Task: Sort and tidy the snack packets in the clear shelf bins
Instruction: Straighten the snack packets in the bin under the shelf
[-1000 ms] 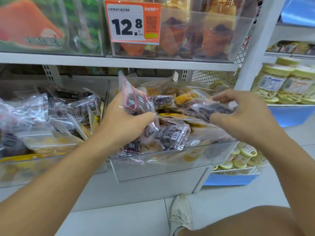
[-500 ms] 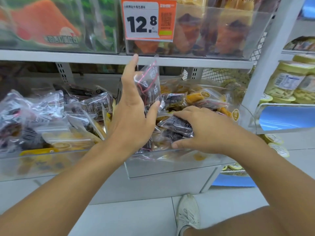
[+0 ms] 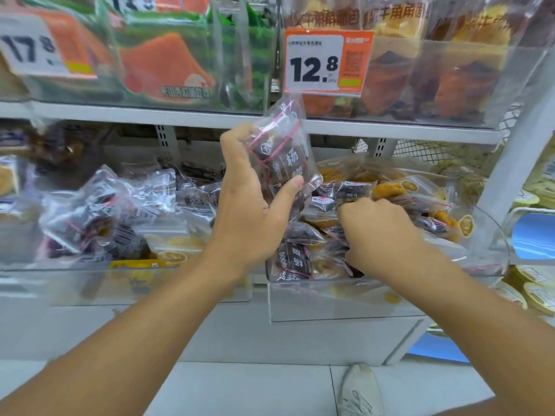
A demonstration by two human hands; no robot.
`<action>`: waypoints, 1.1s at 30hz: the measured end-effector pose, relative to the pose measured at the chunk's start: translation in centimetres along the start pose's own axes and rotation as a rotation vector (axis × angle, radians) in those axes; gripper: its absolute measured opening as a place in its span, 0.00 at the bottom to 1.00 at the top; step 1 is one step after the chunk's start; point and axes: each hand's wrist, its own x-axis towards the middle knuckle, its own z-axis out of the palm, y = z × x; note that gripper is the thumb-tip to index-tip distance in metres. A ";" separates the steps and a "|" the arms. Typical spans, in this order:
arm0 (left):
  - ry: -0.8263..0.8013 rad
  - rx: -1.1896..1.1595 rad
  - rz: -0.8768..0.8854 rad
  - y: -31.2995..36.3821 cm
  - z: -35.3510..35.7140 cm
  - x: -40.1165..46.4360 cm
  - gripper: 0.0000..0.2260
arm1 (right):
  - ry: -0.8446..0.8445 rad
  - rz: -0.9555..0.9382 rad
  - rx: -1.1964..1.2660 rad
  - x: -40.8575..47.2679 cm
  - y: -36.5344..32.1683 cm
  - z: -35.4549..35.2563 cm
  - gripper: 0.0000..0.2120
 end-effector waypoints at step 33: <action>-0.298 0.721 -0.300 -12.0 -16.4 3.8 0.27 | -0.313 -0.362 0.667 13.2 -8.3 -4.2 0.42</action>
